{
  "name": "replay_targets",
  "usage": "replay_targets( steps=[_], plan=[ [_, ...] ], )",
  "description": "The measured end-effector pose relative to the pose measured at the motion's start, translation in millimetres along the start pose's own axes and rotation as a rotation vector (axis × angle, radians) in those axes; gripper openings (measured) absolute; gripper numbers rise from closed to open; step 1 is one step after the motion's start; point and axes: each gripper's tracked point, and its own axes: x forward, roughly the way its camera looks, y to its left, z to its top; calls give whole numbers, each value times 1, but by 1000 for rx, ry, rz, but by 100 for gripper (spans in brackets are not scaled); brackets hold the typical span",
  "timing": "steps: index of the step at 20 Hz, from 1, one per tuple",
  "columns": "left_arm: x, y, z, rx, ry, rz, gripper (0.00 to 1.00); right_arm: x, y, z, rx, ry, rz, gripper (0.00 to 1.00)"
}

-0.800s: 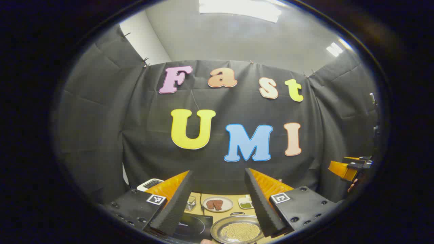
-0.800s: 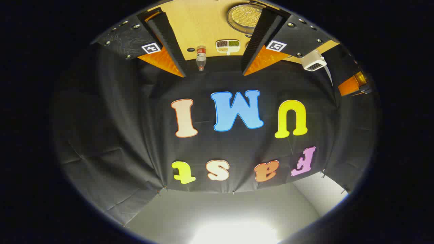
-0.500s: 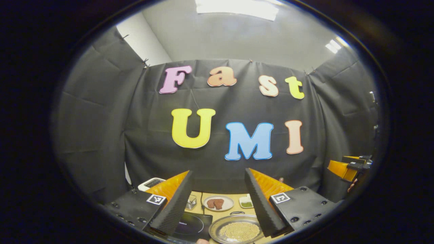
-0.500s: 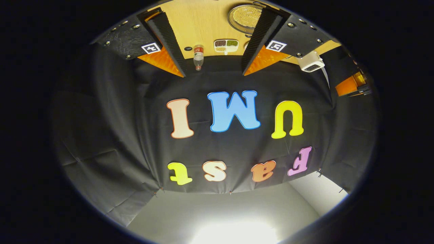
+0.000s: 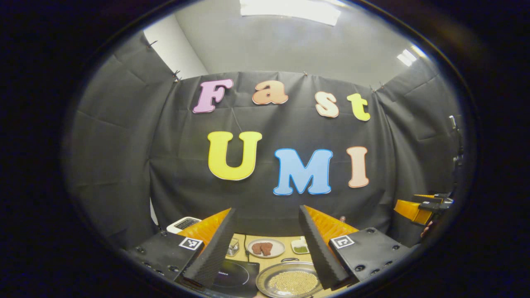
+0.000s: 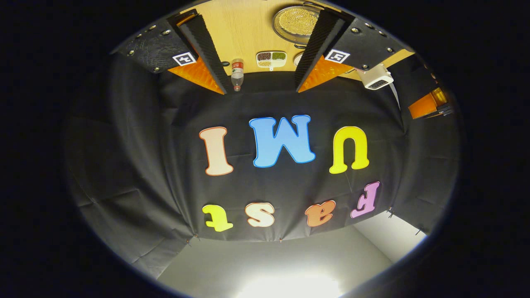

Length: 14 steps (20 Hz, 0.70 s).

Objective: First push the handle of the pot to place it horizontally, then grasp the pot with both hands and set it on the induction cooktop.

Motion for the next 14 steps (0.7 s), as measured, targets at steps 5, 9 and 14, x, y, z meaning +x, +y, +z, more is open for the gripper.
replay_targets(
  steps=[5, 9, 14],
  plan=[
    [11, 22, -5, -1, 13, -16, 96, 3, 24, -17, -3, 35, 1, 97],
    [11, 43, -15, 12, 34, -13, 96, 4, 43, -48, -10, 106, 16, 97],
    [14, 60, -35, -4, 67, -12, 94, -1, 66, -98, -35, 272, 41, 38]
  ],
)
